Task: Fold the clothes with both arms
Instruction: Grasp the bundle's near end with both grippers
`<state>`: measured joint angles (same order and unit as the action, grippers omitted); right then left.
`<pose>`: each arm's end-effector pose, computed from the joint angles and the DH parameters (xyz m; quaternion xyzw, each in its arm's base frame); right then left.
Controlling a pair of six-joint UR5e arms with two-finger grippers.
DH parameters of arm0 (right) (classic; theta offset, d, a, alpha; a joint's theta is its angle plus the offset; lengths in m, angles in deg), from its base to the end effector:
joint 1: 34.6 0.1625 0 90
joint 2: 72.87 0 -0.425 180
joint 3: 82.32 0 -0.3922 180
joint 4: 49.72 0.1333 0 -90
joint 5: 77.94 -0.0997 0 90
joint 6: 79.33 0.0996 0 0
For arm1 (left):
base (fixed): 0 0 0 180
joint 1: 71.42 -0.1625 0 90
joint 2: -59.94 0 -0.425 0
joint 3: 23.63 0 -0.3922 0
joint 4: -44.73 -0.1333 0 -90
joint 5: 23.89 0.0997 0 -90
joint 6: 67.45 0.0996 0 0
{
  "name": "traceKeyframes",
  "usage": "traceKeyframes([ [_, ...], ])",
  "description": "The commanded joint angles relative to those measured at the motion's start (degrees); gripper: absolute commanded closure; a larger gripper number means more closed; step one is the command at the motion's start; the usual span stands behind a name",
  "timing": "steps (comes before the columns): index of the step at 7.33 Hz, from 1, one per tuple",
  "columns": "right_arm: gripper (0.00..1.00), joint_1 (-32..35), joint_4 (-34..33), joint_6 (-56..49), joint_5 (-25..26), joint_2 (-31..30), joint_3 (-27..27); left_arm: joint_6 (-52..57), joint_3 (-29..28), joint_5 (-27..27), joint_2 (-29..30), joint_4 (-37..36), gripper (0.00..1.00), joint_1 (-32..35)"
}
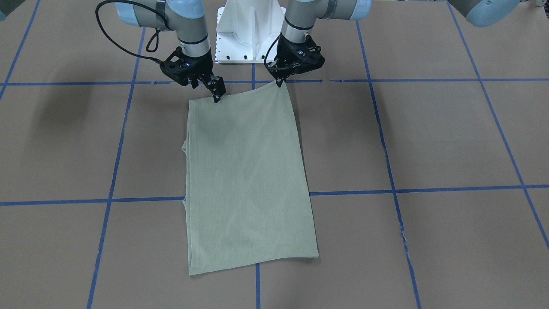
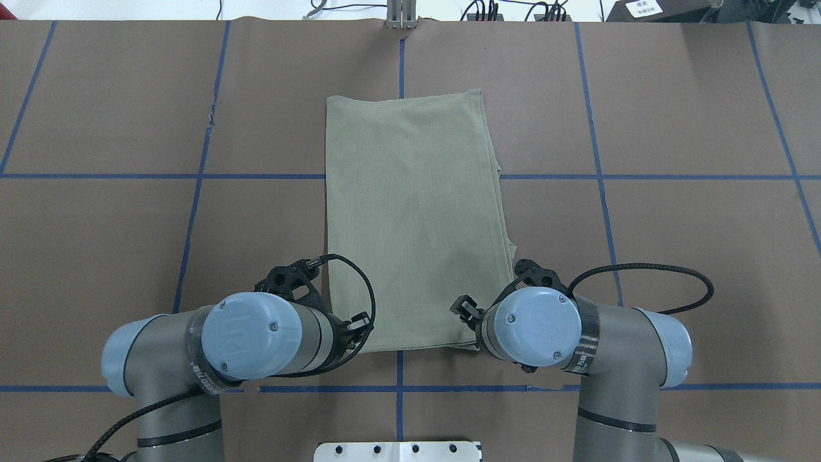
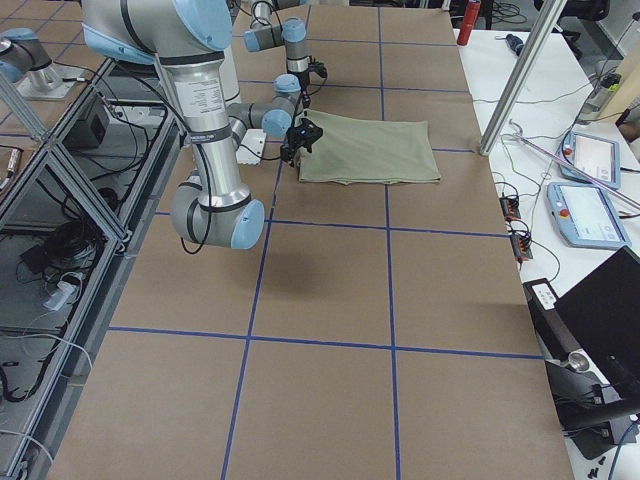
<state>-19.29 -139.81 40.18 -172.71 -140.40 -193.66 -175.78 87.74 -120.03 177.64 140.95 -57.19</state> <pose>-0.5323 -0.2753 0.2866 -0.0843 -0.3644 0.3392 0.8632 0.5443 -0.2646 0.2169 -0.0640 0.4613 -0.2241 0.8561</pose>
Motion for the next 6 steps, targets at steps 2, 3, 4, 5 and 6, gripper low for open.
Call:
traceKeyframes([
  [2, 0.0, -0.29, 0.0, 0.11, 0.03, 0.03, 0.68, -0.13, -0.19, 0.07, 0.07, -0.07, 1.0, -1.22],
  [3, 0.0, -0.38, 0.0, 0.11, 0.03, 0.03, 0.94, -0.13, -0.19, 0.07, 0.07, 0.02, 1.0, -1.22],
  [4, 0.0, -0.64, 0.0, 0.11, 0.03, 0.12, 1.55, -0.04, -0.19, 0.07, 0.24, 0.02, 1.0, -1.22],
  [5, 0.0, -0.73, 0.0, 0.02, -0.06, 0.2, 2.69, -0.04, -0.19, 0.07, 0.24, -0.07, 1.0, -1.22],
  [6, 0.0, -0.9, 0.0, 0.11, -0.06, 0.21, 2.62, -0.04, -0.19, 0.15, 0.33, -0.07, 1.0, -1.22],
])
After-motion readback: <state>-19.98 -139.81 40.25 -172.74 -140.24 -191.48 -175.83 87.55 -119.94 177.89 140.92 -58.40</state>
